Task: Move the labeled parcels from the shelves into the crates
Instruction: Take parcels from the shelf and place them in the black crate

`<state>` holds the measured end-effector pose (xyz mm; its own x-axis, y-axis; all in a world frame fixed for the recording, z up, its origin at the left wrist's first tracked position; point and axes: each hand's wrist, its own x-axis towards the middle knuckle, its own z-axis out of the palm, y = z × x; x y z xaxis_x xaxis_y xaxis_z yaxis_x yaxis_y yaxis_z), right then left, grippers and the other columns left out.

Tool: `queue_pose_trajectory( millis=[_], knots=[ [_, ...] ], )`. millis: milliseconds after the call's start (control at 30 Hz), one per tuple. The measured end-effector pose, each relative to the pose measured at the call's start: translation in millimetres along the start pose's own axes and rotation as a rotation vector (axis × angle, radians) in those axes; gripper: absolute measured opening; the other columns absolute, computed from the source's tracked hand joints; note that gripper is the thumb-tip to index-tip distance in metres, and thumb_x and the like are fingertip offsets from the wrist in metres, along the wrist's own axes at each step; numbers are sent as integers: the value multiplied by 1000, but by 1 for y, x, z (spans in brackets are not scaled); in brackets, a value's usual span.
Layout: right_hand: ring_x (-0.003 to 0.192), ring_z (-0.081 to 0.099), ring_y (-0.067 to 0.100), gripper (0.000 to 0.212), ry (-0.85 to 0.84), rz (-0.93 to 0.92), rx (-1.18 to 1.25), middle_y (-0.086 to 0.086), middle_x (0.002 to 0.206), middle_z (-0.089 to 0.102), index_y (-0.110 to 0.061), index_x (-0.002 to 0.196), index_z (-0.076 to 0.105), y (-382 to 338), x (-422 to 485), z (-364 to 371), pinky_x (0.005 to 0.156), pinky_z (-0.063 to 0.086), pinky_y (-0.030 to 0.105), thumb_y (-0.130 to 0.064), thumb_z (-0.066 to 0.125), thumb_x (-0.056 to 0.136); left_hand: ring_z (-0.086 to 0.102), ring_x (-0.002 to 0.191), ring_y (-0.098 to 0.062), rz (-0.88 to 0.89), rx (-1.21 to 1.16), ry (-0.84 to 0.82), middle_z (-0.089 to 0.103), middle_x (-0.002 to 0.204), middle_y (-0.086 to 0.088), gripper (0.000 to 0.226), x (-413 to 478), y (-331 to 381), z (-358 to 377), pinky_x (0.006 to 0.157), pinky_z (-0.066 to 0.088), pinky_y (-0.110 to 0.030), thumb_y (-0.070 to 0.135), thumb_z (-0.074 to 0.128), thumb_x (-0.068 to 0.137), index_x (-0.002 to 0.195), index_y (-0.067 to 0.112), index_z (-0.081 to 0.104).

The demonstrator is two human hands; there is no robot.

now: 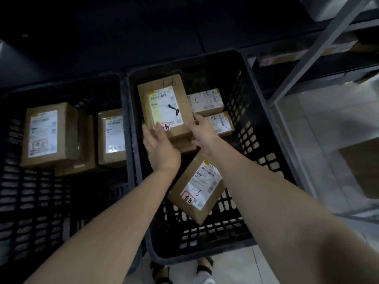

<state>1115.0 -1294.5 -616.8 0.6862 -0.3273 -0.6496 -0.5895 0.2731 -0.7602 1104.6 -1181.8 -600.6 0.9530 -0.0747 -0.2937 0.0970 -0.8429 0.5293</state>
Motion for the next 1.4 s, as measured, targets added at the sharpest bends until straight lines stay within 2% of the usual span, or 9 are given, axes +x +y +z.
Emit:
queue_pose_trajectory(
  millis=[133,267,467,633,833,1033,1133,1267,1400],
  knots=[
    [120,54,28,41,176,-20,-97,12,130,58,-14,136,51,21,-6,-34,103,44,46,-30,50,97,34,128,-31,411,150,43,34,139,-14,45,-15,-6,5,105,36,-43,6,56,87,131,13,49],
    [135,36,34,52,521,252,-486,15,146,39,-21,142,43,82,-29,-75,109,33,45,-36,51,94,41,124,-26,343,104,-305,43,133,-8,41,-18,-15,24,100,40,-39,17,52,93,134,15,47],
    [123,47,41,65,304,636,52,16,140,46,-14,142,33,137,-35,-63,97,43,58,-27,66,88,50,116,-37,-51,215,-647,42,133,-18,56,-22,-32,63,93,46,-41,24,54,90,140,18,30],
    [115,55,39,59,452,403,-341,16,129,56,-9,131,45,120,-26,-74,95,49,48,-38,67,84,46,119,-37,-68,194,-563,38,131,-13,64,-40,-17,66,90,44,-42,29,61,86,139,19,26],
    [116,55,37,63,364,454,-563,18,130,55,-8,135,42,113,-26,-75,97,47,50,-36,64,83,52,114,-32,-93,272,-586,44,128,-15,53,-56,-19,52,77,43,-35,26,62,86,131,10,37],
    [90,66,26,19,324,433,-734,9,101,68,-9,97,61,90,-48,-89,83,56,40,-26,62,88,60,97,-24,-93,160,-680,59,117,-8,39,-68,-12,55,74,51,-32,29,58,88,122,12,53],
    [100,65,28,29,234,408,-727,13,111,67,-3,113,62,88,-50,-69,84,55,36,-19,64,88,60,92,-21,-245,26,-708,64,114,-6,33,-63,-28,48,77,50,-29,26,60,87,117,13,61],
    [112,58,33,38,61,458,-515,16,122,60,-5,126,54,112,-43,-18,93,52,48,-10,62,89,55,112,-28,-400,-31,-623,52,132,-15,38,-51,-48,37,83,45,-30,17,55,92,129,8,50],
    [111,58,30,44,82,285,-499,12,124,60,-15,133,51,121,-41,-2,96,50,43,-19,57,89,25,132,-31,-219,107,-529,0,153,-8,69,-55,-46,33,105,31,-32,16,55,90,148,16,18]
  ],
)
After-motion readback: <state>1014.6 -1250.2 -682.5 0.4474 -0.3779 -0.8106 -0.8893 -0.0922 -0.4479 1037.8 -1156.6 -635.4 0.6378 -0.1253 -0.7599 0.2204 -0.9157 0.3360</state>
